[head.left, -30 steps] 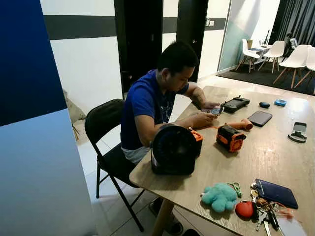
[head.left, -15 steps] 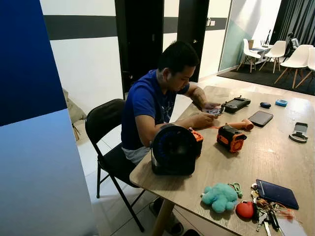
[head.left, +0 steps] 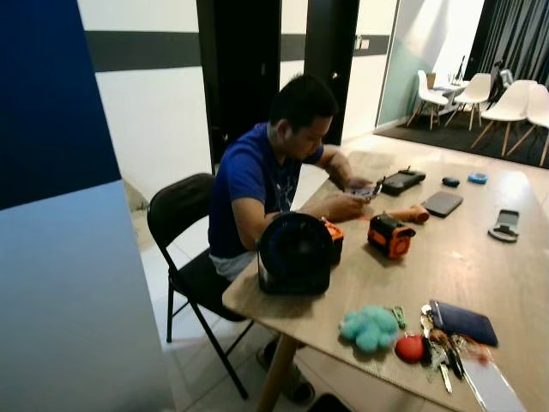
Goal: Hang keys on a hook
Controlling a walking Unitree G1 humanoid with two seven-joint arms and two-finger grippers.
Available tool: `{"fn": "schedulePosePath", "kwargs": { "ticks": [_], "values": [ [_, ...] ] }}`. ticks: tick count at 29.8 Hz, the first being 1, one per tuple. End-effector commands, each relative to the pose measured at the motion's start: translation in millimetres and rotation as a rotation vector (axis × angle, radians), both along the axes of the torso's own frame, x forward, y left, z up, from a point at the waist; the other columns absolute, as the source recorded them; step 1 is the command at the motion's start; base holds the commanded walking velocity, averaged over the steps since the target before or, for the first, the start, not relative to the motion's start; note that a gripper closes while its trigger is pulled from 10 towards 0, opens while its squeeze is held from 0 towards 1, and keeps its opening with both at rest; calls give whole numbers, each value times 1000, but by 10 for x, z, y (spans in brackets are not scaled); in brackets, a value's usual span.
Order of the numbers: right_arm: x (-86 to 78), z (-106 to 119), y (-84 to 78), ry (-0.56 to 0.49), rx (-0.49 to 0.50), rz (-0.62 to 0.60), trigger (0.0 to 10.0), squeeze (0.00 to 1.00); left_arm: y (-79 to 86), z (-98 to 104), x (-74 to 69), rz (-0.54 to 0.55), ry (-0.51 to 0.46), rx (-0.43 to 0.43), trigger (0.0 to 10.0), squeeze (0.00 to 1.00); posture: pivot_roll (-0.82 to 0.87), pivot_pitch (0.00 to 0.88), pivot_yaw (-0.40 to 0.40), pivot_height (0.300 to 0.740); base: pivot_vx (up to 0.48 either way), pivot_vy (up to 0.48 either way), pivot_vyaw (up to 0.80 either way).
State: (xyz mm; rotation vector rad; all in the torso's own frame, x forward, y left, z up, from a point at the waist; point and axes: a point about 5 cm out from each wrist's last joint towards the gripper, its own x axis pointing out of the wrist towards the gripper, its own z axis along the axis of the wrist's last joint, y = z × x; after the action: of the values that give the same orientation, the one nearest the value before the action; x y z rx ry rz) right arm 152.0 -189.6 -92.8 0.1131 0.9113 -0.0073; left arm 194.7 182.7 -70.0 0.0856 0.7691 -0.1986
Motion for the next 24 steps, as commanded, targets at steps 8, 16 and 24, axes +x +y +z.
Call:
{"fn": "schedulePosePath", "kwargs": {
  "ticks": [8,16,24],
  "values": [
    [-10,-4,23,-4,3,-4,10000,0,31,5,-3,4,-2,1,10000,0,66,4,5,740,-366,0,0],
    [-11,-4,50,-12,9,-8,10000,0,56,5,-8,1,1,5,10000,0,68,8,8,740,-361,0,0],
    [-6,-2,72,-19,14,-9,10000,0,86,25,10,-1,-19,16,10000,0,75,12,11,740,-158,0,0]
  ]
}}
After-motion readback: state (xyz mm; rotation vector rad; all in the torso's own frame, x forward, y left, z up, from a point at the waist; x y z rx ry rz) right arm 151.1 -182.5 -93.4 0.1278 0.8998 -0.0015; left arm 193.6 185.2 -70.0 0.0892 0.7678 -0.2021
